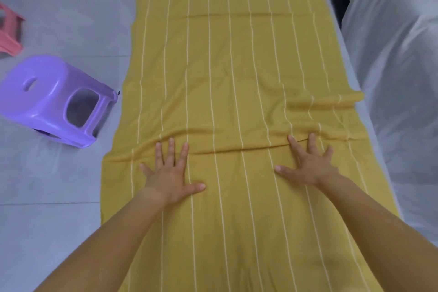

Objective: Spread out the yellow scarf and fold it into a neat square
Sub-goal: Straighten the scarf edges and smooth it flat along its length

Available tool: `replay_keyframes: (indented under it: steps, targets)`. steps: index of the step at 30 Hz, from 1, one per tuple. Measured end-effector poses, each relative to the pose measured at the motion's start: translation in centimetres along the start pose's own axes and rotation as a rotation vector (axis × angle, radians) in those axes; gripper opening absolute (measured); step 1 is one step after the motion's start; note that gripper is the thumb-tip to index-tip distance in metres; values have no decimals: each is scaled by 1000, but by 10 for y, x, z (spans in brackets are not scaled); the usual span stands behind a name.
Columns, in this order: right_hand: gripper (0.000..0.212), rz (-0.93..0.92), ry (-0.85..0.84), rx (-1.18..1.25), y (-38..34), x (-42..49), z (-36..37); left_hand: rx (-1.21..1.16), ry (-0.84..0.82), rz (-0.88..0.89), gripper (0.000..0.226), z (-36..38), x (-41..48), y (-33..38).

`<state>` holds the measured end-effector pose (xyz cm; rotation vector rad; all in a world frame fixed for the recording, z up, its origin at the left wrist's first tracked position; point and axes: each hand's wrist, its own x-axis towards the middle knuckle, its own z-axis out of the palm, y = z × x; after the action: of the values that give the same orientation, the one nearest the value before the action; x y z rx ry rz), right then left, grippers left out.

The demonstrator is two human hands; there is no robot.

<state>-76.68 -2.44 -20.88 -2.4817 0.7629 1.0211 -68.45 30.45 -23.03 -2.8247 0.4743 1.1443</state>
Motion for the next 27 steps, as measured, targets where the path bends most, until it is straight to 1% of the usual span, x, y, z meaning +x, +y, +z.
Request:
replay_keyframes:
  steps: [4, 10, 20, 24, 27]
  targets:
    - [107, 35, 6, -47, -1, 13, -10, 52, -10, -4, 119, -21, 23, -4]
    - [115, 40, -15, -33, -7, 42, -40, 42, -7, 13, 125, -63, 66, -7]
    - [116, 7, 1, -24, -31, 99, -98, 89, 71, 36, 118, -101, 113, -18]
    - [115, 0, 22, -40, -33, 112, -107, 92, 91, 24, 117, -116, 131, -18]
    - [113, -26, 44, -34, -32, 114, -106, 93, 125, 52, 113, -116, 129, -25]
